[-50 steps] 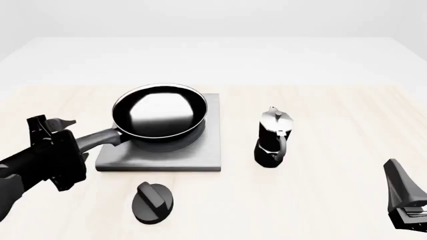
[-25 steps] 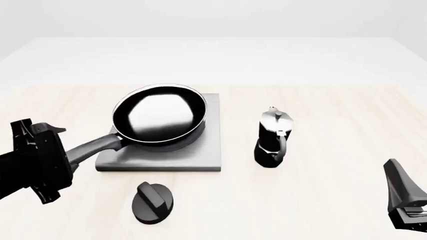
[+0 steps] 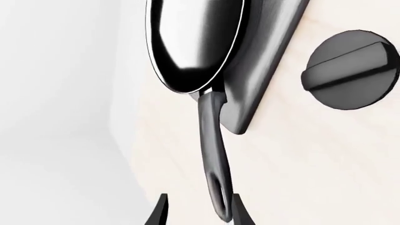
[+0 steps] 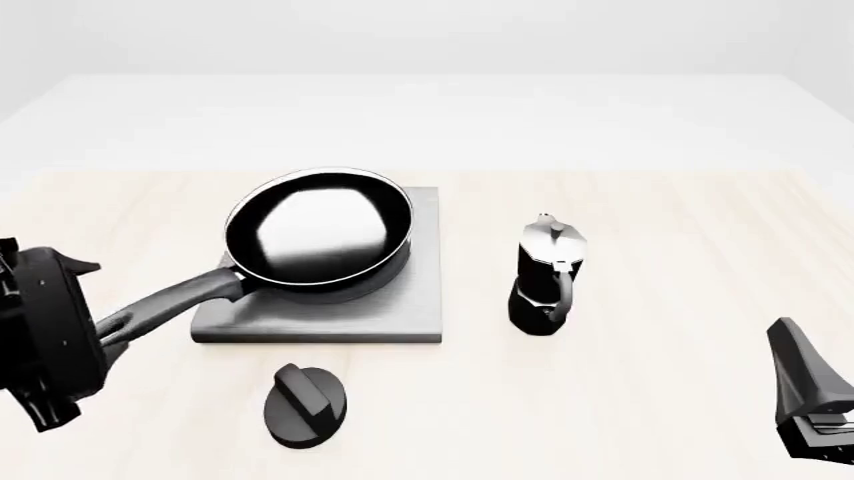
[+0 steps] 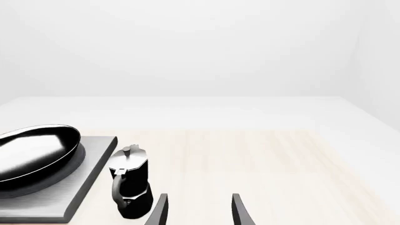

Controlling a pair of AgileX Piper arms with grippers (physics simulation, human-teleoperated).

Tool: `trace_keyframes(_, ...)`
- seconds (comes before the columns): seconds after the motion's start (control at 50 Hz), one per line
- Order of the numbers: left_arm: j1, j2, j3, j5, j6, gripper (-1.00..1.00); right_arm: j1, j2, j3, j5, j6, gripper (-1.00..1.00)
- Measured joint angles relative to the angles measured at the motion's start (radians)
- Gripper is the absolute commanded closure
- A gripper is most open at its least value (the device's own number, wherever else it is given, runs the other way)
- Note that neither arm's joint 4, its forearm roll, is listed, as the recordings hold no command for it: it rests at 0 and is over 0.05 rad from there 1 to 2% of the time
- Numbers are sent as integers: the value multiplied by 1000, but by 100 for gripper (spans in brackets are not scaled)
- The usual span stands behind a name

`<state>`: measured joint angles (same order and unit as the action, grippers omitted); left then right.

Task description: Turn on the stove and put the frying pan on it.

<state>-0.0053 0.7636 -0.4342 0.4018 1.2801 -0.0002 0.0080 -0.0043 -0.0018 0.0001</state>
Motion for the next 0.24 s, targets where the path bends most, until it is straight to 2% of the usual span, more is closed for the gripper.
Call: trace_keyframes(0.24, 1, -97, -34, 144, -18, -100, 0, 0, 0, 0, 0, -100)
